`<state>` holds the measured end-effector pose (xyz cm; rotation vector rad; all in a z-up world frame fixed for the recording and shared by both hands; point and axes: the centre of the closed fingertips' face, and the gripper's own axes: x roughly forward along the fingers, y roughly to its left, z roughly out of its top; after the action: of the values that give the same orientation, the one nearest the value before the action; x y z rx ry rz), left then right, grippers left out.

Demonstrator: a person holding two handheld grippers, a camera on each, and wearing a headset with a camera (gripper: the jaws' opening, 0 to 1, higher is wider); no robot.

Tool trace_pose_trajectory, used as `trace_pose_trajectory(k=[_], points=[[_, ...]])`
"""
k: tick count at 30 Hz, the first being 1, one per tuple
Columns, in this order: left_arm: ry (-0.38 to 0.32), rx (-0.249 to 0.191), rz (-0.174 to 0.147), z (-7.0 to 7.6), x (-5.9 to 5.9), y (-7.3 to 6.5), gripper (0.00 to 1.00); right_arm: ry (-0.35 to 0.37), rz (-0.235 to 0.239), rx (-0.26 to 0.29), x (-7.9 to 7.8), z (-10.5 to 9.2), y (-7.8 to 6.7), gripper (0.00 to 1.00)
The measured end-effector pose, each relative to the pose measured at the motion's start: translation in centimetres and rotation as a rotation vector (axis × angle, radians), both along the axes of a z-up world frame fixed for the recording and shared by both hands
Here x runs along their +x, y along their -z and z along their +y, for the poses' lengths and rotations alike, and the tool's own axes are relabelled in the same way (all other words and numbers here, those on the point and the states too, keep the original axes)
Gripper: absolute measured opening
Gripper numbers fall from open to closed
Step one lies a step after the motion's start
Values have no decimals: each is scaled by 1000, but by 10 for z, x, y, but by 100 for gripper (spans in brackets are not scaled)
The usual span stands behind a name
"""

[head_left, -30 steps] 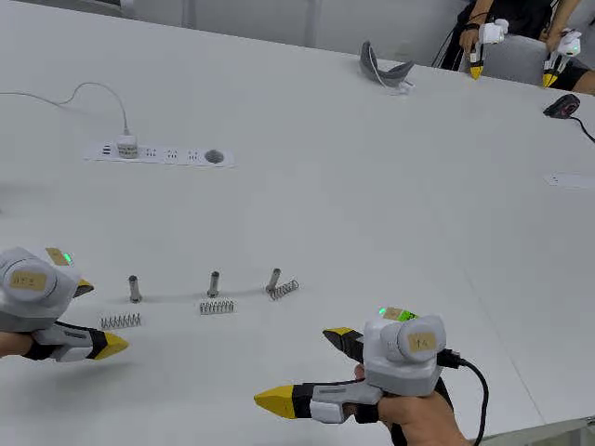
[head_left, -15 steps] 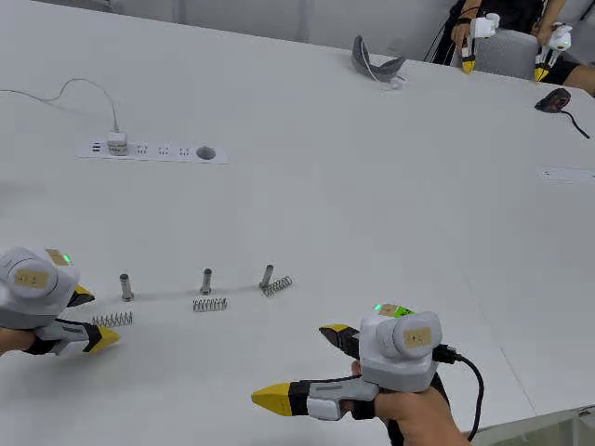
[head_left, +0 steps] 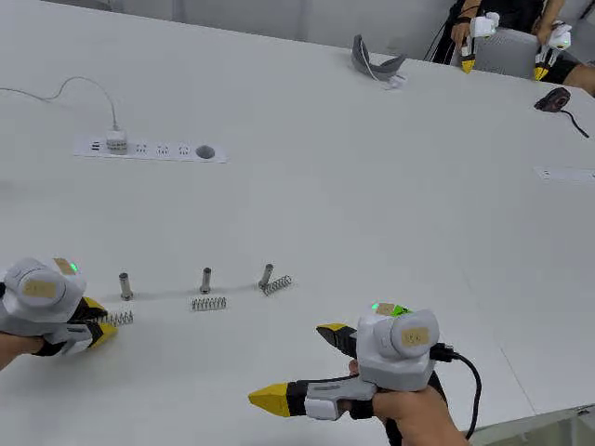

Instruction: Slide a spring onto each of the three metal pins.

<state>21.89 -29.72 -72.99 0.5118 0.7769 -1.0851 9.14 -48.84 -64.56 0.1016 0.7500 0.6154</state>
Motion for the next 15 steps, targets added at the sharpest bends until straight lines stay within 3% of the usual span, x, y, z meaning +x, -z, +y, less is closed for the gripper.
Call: trace_pose_trajectory(k=[8, 15], points=[[-9, -6, 4, 0, -8, -2, 10, -5, 1, -1, -1, -1, 0, 96], [-40, -43, 6, 1, -11, -13, 10, -11, -2, 4, 1, 2, -2, 96]])
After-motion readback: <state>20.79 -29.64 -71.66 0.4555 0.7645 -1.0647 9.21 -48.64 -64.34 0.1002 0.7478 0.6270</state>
